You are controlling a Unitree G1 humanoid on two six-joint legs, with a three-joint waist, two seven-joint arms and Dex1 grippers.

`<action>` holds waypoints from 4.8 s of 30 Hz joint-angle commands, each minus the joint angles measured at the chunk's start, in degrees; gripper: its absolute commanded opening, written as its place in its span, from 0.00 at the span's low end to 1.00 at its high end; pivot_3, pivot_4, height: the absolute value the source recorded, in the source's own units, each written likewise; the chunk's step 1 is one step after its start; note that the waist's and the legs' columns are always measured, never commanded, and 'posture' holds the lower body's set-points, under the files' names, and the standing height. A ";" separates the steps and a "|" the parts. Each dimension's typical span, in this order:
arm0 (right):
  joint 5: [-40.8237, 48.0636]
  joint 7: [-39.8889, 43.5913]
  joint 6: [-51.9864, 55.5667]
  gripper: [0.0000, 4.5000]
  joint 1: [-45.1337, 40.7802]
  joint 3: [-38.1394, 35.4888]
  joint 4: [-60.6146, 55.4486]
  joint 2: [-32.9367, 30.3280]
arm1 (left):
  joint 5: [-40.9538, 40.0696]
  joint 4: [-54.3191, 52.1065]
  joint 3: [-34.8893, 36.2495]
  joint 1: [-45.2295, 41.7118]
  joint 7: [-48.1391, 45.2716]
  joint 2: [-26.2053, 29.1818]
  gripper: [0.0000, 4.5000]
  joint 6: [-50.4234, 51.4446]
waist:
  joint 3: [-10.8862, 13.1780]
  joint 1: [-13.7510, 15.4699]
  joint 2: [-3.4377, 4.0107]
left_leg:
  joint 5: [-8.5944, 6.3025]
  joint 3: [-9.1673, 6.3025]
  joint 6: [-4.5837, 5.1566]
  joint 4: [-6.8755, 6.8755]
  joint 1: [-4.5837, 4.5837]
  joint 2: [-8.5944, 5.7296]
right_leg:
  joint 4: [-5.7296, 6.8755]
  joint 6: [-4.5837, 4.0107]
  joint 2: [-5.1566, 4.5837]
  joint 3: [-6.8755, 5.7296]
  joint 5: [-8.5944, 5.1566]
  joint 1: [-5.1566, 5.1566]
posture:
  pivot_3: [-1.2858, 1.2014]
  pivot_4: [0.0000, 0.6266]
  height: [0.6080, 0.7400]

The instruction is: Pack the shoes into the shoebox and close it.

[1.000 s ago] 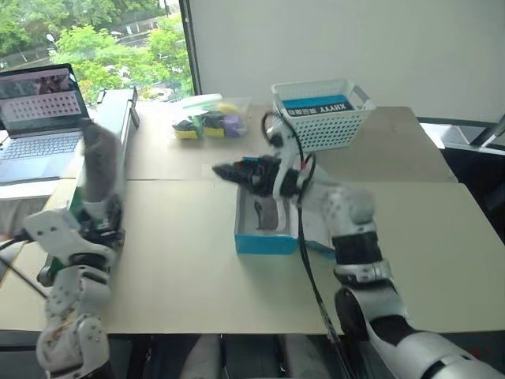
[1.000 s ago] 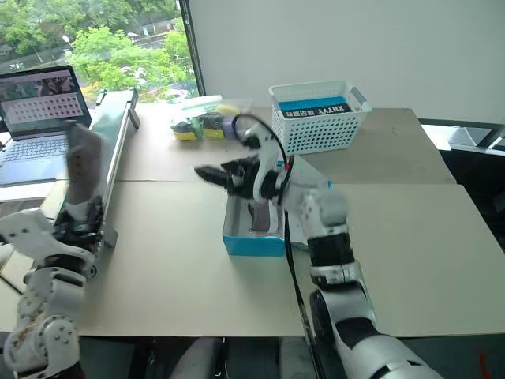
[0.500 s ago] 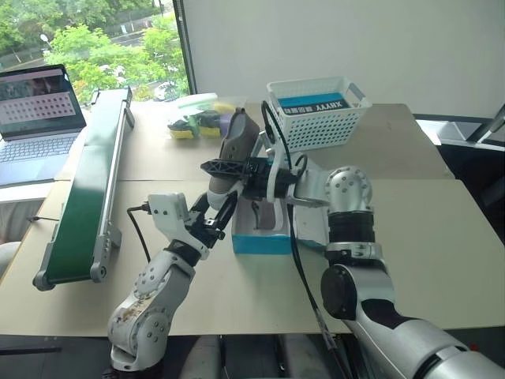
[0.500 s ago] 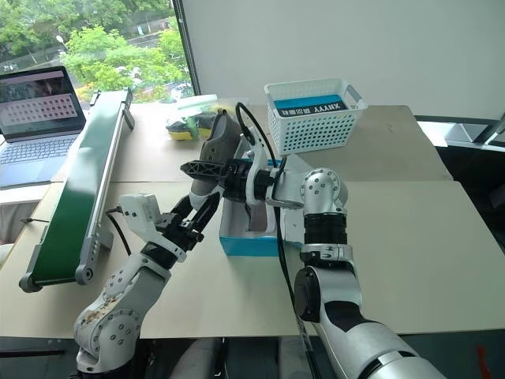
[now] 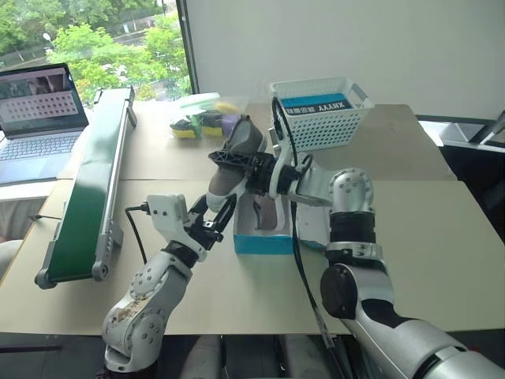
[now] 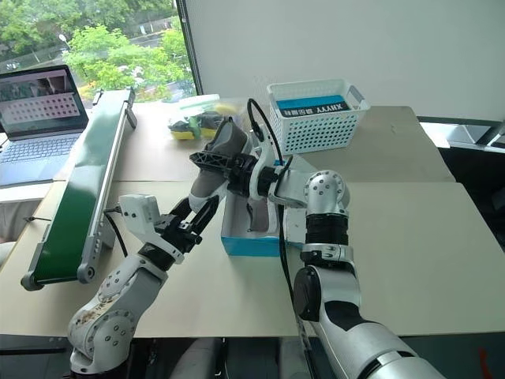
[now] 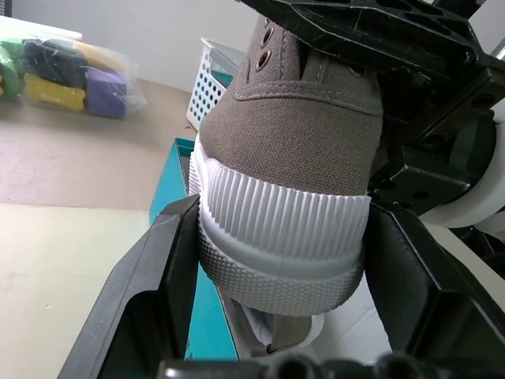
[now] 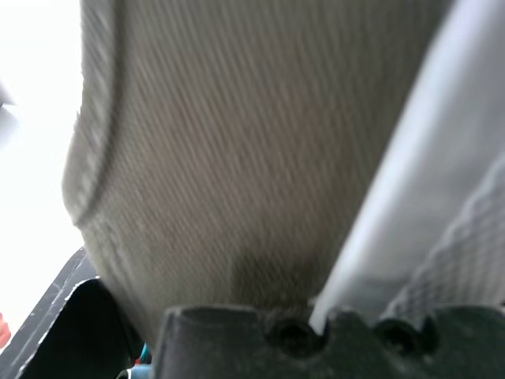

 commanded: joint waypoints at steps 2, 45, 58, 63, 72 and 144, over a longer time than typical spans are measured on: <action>-0.91 -0.27 -5.96 1.00 -2.59 -1.21 2.19 -2.36 | -0.68 -2.47 0.98 0.25 0.49 0.04 0.60 -0.76 | 0.00 0.06 0.00 | 0.00 0.00 0.00 0.00 0.00 0.00 | 0.00 0.00 0.00 0.00 0.00 0.00 | 0.52 0.24 0.96; -20.25 -4.59 -12.74 0.11 -15.66 13.05 29.01 -10.43 | 8.77 -1.60 -2.61 2.42 -6.04 10.41 0.99 -2.26 | 0.08 -0.01 0.12 | 0.00 0.06 0.00 -0.10 -0.02 0.01 | -0.13 0.00 -0.01 0.02 -0.01 -0.02 | 0.52 0.24 0.96; -38.38 5.00 -25.57 0.11 -22.34 25.62 47.41 -1.92 | 10.69 0.66 -3.16 2.48 -6.82 7.96 0.99 -4.22 | 0.07 -0.85 0.12 | 0.00 0.06 0.00 -0.11 0.48 0.02 | -0.07 0.00 0.02 0.05 -0.01 0.35 | 0.52 0.24 0.96; -38.47 1.75 -28.33 0.33 -24.02 21.92 49.71 -2.14 | 11.41 0.92 -3.47 2.07 -7.18 7.37 1.00 -4.32 | 0.08 -0.73 0.13 | 0.00 0.05 0.00 -0.13 0.34 0.00 | -0.09 0.00 -0.01 0.05 -0.01 0.22 | 0.52 0.24 0.96; -38.22 2.35 -26.56 0.74 -27.18 18.41 49.44 -4.50 | 11.35 0.74 -2.81 2.05 -7.49 7.30 1.00 -4.01 | 0.08 -0.63 0.13 | 0.00 0.05 0.00 -0.14 0.27 0.00 | -0.04 0.00 0.00 0.07 -0.01 0.12 | 0.52 0.24 0.96; -46.67 16.92 -28.77 0.99 -24.97 25.68 45.81 -7.36 | 10.58 0.72 -2.47 1.13 -7.87 6.57 1.00 -0.38 | 0.10 0.07 0.15 | 0.00 0.04 0.00 -0.09 0.07 -0.03 | -0.01 0.00 -0.03 0.03 -0.01 -0.02 | 0.52 0.24 0.96</action>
